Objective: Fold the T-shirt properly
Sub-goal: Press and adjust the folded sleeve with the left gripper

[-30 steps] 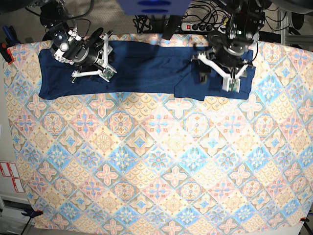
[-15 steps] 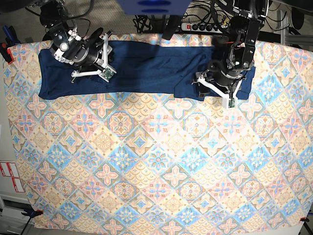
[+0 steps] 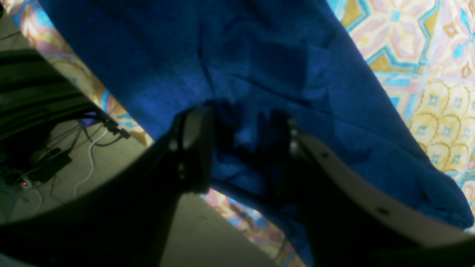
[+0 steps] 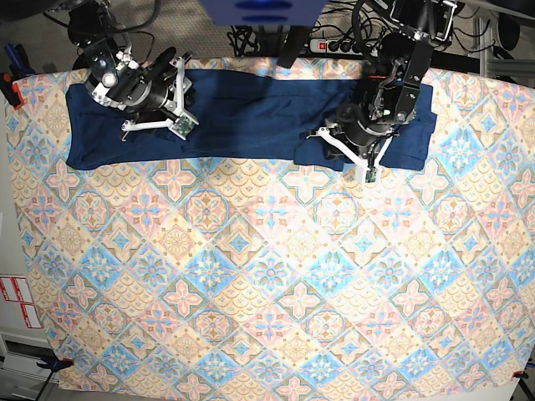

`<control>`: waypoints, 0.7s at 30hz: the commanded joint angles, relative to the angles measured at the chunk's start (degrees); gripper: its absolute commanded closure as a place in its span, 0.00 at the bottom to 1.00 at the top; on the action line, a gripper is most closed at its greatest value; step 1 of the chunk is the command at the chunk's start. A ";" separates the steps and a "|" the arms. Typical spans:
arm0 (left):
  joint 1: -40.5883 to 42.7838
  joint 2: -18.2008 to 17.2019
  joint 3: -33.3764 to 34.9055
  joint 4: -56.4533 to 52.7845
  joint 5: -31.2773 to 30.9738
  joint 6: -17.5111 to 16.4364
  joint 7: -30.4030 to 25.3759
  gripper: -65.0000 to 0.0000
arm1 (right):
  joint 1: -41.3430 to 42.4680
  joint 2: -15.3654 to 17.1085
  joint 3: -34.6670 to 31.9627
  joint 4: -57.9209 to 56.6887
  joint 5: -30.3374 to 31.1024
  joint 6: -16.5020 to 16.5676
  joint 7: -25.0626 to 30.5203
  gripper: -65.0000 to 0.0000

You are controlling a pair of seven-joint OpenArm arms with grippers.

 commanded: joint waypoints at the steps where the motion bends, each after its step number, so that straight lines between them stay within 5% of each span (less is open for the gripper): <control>1: -0.41 -0.14 -0.17 0.88 -0.23 -0.24 -0.84 0.86 | 0.17 0.46 0.37 0.94 0.19 0.07 0.68 0.64; 9: 2.49 -0.58 -1.84 7.56 0.13 -0.15 -1.02 0.87 | 0.17 0.46 0.37 0.94 0.19 0.07 0.68 0.64; 21: 19.81 -0.49 -21.53 25.41 0.21 -0.15 -1.11 0.87 | 0.17 0.46 0.28 0.94 0.19 0.07 0.68 0.64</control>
